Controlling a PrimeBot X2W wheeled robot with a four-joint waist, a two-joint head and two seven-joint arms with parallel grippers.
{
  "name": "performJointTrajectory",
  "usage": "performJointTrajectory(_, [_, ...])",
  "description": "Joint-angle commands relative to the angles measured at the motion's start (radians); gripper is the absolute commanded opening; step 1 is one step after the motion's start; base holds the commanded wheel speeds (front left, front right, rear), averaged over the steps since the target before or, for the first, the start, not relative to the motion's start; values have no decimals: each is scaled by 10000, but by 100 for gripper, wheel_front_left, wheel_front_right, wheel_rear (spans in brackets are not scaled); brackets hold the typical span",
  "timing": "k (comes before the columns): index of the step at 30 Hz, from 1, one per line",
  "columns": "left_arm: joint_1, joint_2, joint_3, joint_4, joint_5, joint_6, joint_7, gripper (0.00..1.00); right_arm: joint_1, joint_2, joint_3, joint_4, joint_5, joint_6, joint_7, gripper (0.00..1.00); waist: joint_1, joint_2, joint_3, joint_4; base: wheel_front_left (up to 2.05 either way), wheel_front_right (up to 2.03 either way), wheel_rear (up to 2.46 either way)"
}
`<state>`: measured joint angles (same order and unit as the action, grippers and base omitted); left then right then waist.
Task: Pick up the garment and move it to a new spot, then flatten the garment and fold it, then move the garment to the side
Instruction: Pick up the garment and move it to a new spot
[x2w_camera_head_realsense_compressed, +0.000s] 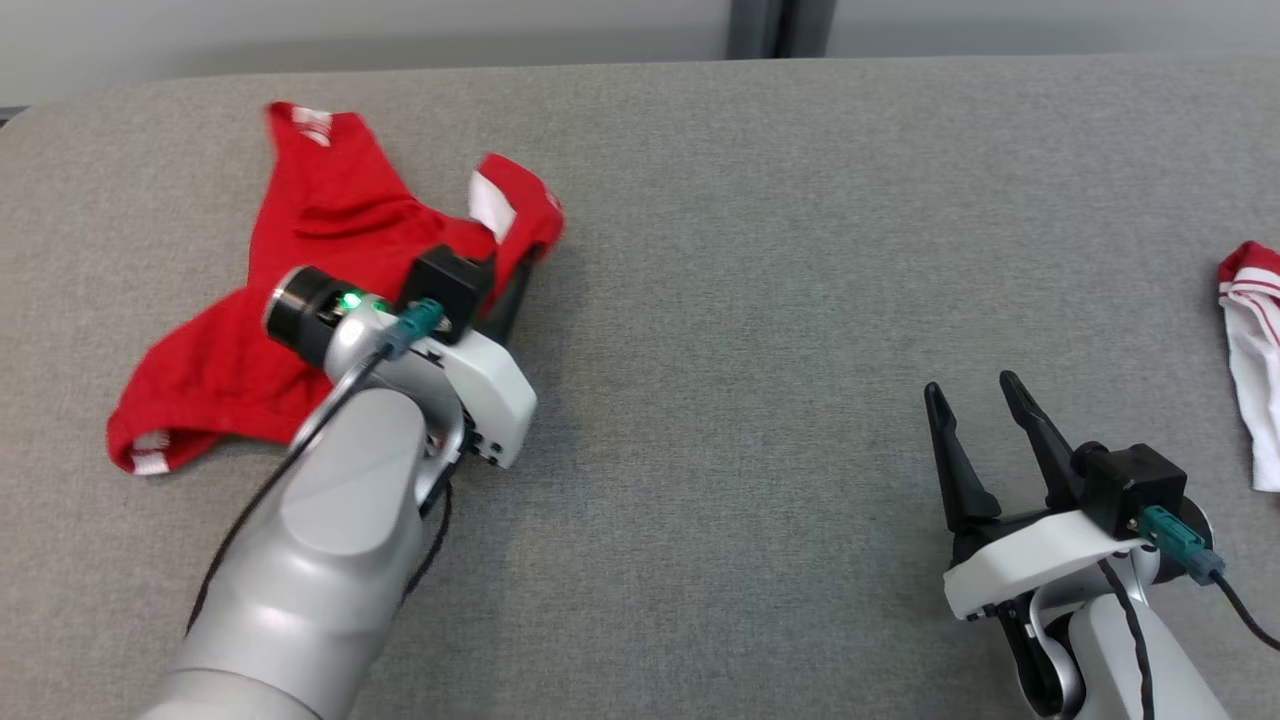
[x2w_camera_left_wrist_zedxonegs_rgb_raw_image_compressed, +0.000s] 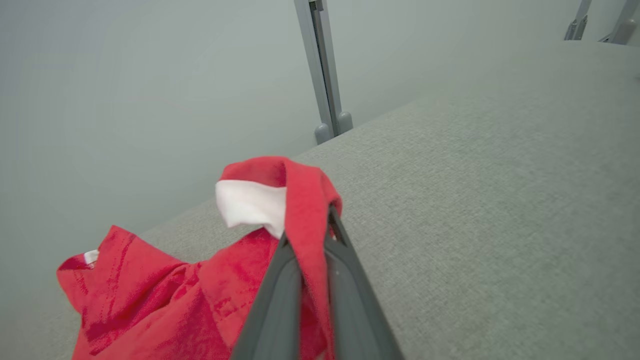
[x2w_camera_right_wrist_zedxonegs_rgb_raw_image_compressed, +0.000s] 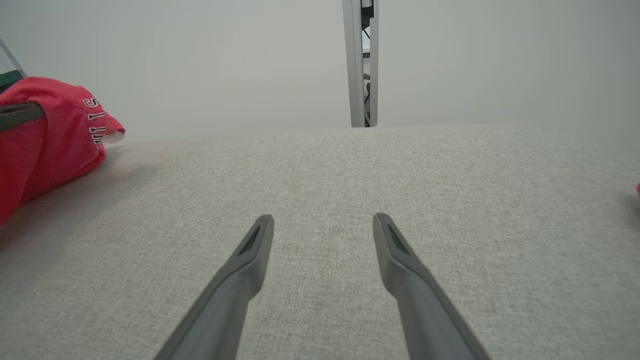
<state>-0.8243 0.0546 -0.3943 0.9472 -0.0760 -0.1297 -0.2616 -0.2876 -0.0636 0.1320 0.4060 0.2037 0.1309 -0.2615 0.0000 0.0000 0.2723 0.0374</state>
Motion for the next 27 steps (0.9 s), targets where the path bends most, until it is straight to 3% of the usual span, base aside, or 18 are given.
performJointTrajectory(1, [209,17,-612,-193,-313,-3,-43,0,95,2,-43,42,90,-4,-43,100,0,0,-186,-336,0,0,0])
performJointTrajectory(8, [851,-6,-4496,-2513,-2998,-4,149,0,125,82,104,147,235,-4,-45,100,0,0,-333,-1003,0,0,0])
performJointTrajectory(13, [775,3,-6188,-3355,-4053,732,212,0,140,98,181,194,228,-4,-44,100,0,0,-430,-1326,0,0,0])
performJointTrajectory(14, [719,2,-6404,-3340,-4187,884,204,22,135,100,184,192,233,-4,-44,100,0,0,-430,-1356,0,0,0])
performJointTrajectory(15, [656,-2,-6577,-3310,-4330,1026,177,74,118,102,162,172,242,-4,-44,100,0,0,-421,-1375,0,0,0])
performJointTrajectory(16, [656,-2,-6577,-3310,-4330,1026,177,74,118,102,162,172,242,-4,-44,100,0,0,-421,-1375,0,0,0])
performJointTrajectory(17, [611,4,-6774,-3080,-4560,1306,141,100,113,107,123,123,256,-4,-44,100,0,0,-408,-1381,0,0,0])
performJointTrajectory(24, [883,-11,-6469,-2216,-4943,1955,-30,100,226,104,-33,22,329,-4,-45,100,0,0,-551,-1205,0,0,0])
performJointTrajectory(27, [1521,223,-5478,-2425,-4596,2384,-37,100,313,102,-126,-15,236,-4,-45,100,0,0,-805,-1052,0,0,0])
